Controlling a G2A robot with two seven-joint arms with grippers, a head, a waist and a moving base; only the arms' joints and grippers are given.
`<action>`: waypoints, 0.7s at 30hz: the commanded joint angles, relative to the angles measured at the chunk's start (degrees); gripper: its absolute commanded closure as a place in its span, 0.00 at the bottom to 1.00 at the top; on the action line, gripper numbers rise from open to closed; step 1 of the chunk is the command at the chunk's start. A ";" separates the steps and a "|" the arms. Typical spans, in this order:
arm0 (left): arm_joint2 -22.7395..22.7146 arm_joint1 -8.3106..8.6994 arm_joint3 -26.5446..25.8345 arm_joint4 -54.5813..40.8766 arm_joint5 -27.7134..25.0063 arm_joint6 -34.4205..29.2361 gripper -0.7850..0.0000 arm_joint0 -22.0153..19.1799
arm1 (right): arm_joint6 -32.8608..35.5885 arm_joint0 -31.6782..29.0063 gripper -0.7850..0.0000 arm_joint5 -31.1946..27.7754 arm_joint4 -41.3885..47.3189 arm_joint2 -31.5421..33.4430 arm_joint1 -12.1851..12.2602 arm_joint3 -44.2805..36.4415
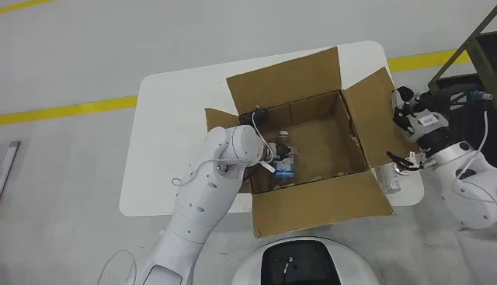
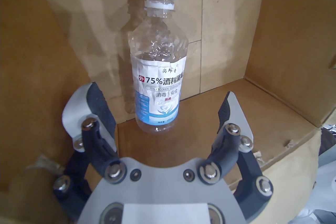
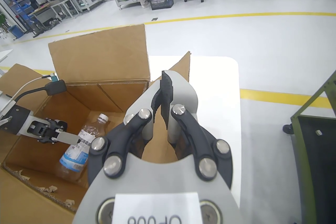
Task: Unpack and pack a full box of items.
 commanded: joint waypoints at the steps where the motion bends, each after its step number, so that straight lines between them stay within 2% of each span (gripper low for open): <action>1: -0.37 0.22 -2.73 0.58 -0.38 -0.37 0.00 0.13 | 0.46 0.34 0.56 0.22 2.02 1.01 0.04 -0.25; 2: -0.54 0.35 -4.73 0.92 -0.70 -0.69 0.00 0.30 | 0.74 0.50 0.22 0.40 3.52 1.60 0.04 -0.31; 3: -0.69 0.52 -6.66 1.99 -0.95 -0.94 0.00 0.41 | 1.15 0.71 0.00 0.63 5.32 2.27 0.05 -0.37; 7: -2.73 0.94 -13.68 0.25 -1.78 -1.77 0.00 1.96 | 3.13 1.41 0.00 0.86 11.47 5.06 0.19 -0.19; 9: -5.08 0.90 -15.84 -6.36 -1.52 -1.51 0.00 3.24 | 4.42 1.69 0.00 1.02 14.89 6.53 0.27 0.38; 11: -5.49 1.32 -18.02 -4.63 -2.29 -2.27 0.00 3.00 | 7.46 1.70 0.00 0.94 19.10 7.51 0.40 1.52; 15: -8.13 1.94 -20.81 -7.24 -2.95 -2.94 0.00 4.02 | 16.11 1.73 0.00 2.23 24.81 9.19 0.88 4.16; 17: -10.03 2.51 -22.54 -6.10 -3.27 -3.26 0.00 4.34 | 17.20 1.77 0.00 3.41 30.53 10.20 0.84 4.88; 21: -13.98 3.58 -26.95 -5.88 -4.11 -4.09 0.00 5.92 | 21.18 0.30 0.00 4.33 35.34 10.46 1.03 5.15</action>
